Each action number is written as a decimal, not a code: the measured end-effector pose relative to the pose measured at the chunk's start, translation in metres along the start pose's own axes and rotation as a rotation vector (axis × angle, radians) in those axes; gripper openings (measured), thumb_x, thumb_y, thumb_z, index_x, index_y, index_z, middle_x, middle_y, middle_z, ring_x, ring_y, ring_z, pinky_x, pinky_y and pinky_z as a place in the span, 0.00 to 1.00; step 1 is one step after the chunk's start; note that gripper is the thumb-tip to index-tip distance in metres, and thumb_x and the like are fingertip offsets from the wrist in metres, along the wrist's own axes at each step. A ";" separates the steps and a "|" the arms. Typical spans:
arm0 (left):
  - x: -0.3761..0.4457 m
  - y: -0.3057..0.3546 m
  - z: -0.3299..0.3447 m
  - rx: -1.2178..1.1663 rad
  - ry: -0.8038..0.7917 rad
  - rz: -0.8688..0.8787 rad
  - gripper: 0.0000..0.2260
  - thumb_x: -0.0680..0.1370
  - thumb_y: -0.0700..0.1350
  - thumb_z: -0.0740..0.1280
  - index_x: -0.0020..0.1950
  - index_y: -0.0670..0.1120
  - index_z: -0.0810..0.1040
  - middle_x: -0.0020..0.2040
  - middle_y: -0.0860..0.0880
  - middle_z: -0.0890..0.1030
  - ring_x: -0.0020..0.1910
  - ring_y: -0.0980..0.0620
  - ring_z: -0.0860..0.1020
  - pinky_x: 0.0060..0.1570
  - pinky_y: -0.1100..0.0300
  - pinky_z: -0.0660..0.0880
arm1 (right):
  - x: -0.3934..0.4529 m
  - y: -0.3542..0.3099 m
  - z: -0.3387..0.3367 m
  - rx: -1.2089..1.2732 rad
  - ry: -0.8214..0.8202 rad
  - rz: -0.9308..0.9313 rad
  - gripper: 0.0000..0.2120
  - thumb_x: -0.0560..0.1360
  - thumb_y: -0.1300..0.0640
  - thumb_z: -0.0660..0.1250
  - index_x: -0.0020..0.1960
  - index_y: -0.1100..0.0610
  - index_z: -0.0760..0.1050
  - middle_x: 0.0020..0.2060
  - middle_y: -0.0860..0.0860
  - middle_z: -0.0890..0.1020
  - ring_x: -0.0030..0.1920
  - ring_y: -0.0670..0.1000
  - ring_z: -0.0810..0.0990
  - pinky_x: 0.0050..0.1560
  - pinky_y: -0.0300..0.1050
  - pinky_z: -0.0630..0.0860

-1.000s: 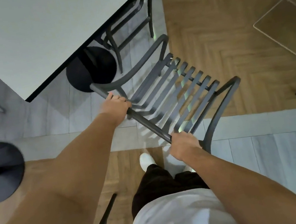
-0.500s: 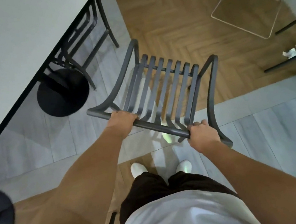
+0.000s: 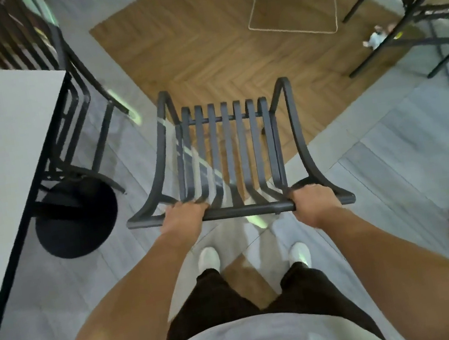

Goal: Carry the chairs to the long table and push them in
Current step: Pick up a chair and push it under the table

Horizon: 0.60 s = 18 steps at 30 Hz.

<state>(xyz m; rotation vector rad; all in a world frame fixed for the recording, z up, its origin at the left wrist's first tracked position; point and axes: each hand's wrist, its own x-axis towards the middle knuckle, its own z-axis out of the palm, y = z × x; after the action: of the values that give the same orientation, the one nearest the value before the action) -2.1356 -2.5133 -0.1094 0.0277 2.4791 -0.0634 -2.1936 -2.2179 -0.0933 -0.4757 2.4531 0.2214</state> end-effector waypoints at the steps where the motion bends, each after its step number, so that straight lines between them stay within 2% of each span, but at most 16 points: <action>1: 0.000 -0.001 0.000 0.007 -0.005 0.013 0.25 0.80 0.35 0.60 0.73 0.59 0.71 0.61 0.48 0.79 0.62 0.42 0.75 0.63 0.46 0.70 | -0.001 -0.001 -0.001 0.001 -0.011 0.018 0.15 0.79 0.54 0.60 0.63 0.49 0.78 0.52 0.53 0.82 0.54 0.58 0.80 0.51 0.51 0.78; 6: 0.000 -0.003 0.005 0.016 0.018 0.059 0.24 0.80 0.36 0.59 0.73 0.56 0.71 0.61 0.45 0.80 0.62 0.41 0.76 0.63 0.44 0.72 | -0.006 -0.007 0.000 0.042 -0.010 0.091 0.14 0.79 0.55 0.60 0.61 0.48 0.79 0.52 0.52 0.81 0.54 0.57 0.80 0.51 0.52 0.77; 9: -0.002 -0.003 0.007 0.026 0.026 0.099 0.24 0.79 0.36 0.60 0.72 0.55 0.72 0.57 0.45 0.81 0.58 0.42 0.79 0.58 0.47 0.75 | -0.016 -0.010 0.007 0.062 -0.011 0.120 0.12 0.79 0.54 0.60 0.59 0.50 0.79 0.52 0.53 0.81 0.54 0.58 0.80 0.51 0.52 0.77; 13: -0.001 0.002 0.004 0.020 0.040 0.160 0.27 0.78 0.34 0.59 0.73 0.56 0.72 0.54 0.45 0.81 0.54 0.42 0.81 0.54 0.48 0.78 | -0.035 -0.007 0.020 0.090 -0.014 0.147 0.13 0.79 0.54 0.59 0.60 0.49 0.79 0.52 0.53 0.81 0.55 0.58 0.80 0.52 0.53 0.77; 18: 0.004 0.021 -0.002 0.071 0.037 0.242 0.29 0.78 0.32 0.56 0.74 0.57 0.70 0.55 0.45 0.81 0.55 0.42 0.80 0.52 0.48 0.79 | -0.060 0.002 0.040 0.131 -0.018 0.209 0.14 0.80 0.54 0.60 0.63 0.48 0.78 0.52 0.53 0.82 0.55 0.58 0.80 0.51 0.52 0.77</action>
<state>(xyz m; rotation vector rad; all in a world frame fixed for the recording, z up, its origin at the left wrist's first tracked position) -2.1396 -2.4919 -0.1110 0.3612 2.4901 -0.0481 -2.1279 -2.1887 -0.0890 -0.1607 2.4800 0.1488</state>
